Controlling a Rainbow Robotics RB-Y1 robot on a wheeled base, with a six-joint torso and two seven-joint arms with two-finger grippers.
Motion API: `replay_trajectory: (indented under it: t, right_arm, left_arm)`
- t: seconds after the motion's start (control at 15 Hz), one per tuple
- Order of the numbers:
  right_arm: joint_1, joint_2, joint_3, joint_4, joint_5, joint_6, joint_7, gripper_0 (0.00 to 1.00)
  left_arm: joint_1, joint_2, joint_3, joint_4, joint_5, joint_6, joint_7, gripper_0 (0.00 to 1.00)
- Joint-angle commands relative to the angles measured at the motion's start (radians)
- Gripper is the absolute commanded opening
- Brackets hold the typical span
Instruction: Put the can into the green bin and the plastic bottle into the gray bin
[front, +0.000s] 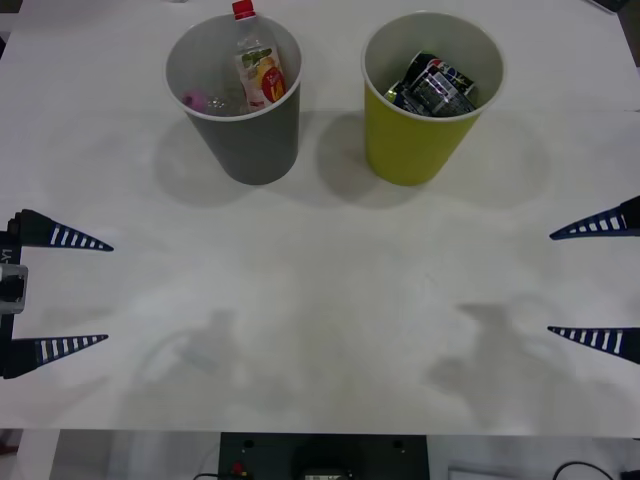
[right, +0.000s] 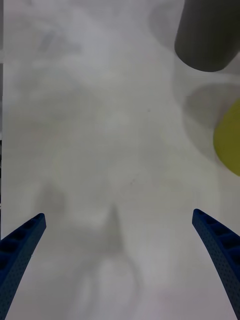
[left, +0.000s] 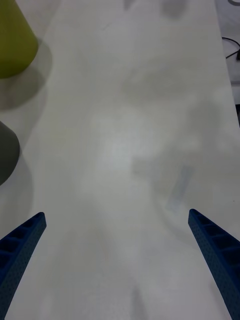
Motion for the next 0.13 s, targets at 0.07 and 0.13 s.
replay_trajectory:
  t: [0.07, 0.13]
  right_arm:
    - [0.0, 0.002, 0.0, 0.005, 0.004, 0.0, 0.003, 1.0]
    - [0.0, 0.002, 0.0, 0.005, 0.004, 0.0, 0.003, 1.0]
  left_arm:
    - [0.0, 0.0, 0.0, 0.0, 0.0, 0.0, 0.0, 0.98]
    - [0.0, 0.0, 0.0, 0.0, 0.0, 0.0, 0.0, 0.98]
